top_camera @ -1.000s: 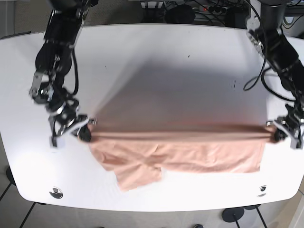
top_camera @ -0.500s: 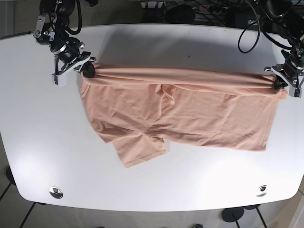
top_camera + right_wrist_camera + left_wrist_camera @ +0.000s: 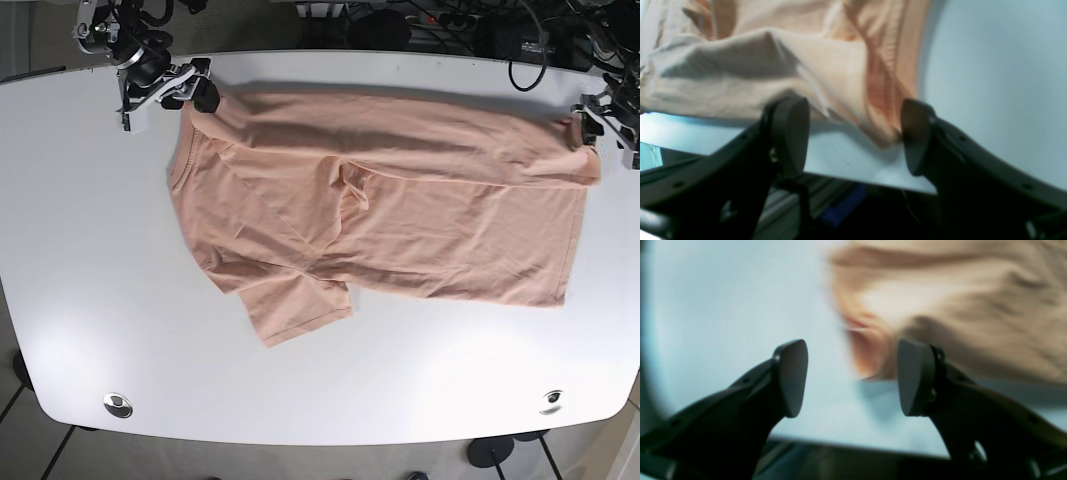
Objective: Fold the T-shirt properly
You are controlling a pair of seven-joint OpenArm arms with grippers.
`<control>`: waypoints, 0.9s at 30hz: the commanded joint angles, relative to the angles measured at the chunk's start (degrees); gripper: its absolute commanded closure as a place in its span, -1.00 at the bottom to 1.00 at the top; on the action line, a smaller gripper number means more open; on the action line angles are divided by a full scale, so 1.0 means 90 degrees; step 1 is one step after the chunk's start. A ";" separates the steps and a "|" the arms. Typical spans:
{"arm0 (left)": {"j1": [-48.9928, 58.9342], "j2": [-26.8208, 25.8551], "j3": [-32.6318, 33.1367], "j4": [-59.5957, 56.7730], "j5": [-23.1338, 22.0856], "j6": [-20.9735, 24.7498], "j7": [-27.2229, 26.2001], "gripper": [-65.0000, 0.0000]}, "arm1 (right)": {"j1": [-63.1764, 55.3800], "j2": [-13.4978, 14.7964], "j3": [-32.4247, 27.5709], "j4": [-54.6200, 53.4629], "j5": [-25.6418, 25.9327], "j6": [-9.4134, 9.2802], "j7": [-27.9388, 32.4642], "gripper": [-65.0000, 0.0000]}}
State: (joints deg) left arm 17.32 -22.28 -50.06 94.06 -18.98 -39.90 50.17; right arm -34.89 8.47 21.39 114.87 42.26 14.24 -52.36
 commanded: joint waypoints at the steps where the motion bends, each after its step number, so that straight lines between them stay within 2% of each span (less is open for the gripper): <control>1: -0.0044 -0.0108 -0.0010 0.0523 -0.0093 -0.0011 -0.0119 -0.19 | 0.0043 0.0197 0.0041 0.0135 0.0096 0.0064 0.0137 -0.25; 4: -0.0083 -0.0069 0.0127 0.0650 -0.0084 -0.0011 -0.0139 -0.19 | 0.0336 0.0383 -0.0017 0.0116 0.0066 0.0015 0.0137 -0.25; 8: -0.0298 -0.0010 0.0576 0.0611 0.0053 -0.0011 -0.0149 -0.18 | 0.0610 0.0470 -0.0008 0.0087 0.0057 0.0005 0.0108 -0.25; 12: -0.0298 0.0361 0.0576 0.0640 0.0717 -0.0011 -0.0149 -0.18 | 0.0580 0.0461 -0.0008 0.0087 0.0057 0.0005 -0.0116 -0.25; 13: -0.0298 0.0430 0.0566 0.0621 0.0874 -0.0011 -0.0149 -0.15 | 0.0561 0.0431 -0.0008 0.0087 0.0057 0.0005 -0.0273 -0.25; 15: -0.0288 0.0547 0.0469 0.0611 0.1108 -0.0011 -0.0149 0.08 | 0.0512 0.0402 -0.0008 0.0038 0.0057 0.0005 -0.0380 -0.25; 16: -0.0288 0.0586 0.0390 0.0601 0.1108 -0.0011 -0.0149 0.14 | 0.0512 0.0392 -0.0008 -0.0050 0.0066 0.0005 -0.0380 -0.25; 19: -0.0288 0.0566 0.0381 0.0211 0.1108 -0.0011 -0.0149 0.15 | 0.0541 0.0216 -0.0017 -0.0314 0.0057 0.0015 -0.0380 -0.25; 25: -0.0308 0.0566 0.0361 -0.0112 0.1118 -0.0011 -0.0149 0.16 | 0.0571 0.0236 -0.0135 -0.0421 0.0057 0.0015 -0.0390 -0.25; 27: -0.0298 0.0556 0.0361 -0.0112 0.1118 -0.0011 -0.0149 0.16 | 0.0580 0.0216 -0.0154 -0.0431 0.0057 0.0015 -0.0390 -0.15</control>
State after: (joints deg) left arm 14.63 -16.03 -46.35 92.27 -8.71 -40.14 49.71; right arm -29.56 10.02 19.79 110.19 41.98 13.98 -56.69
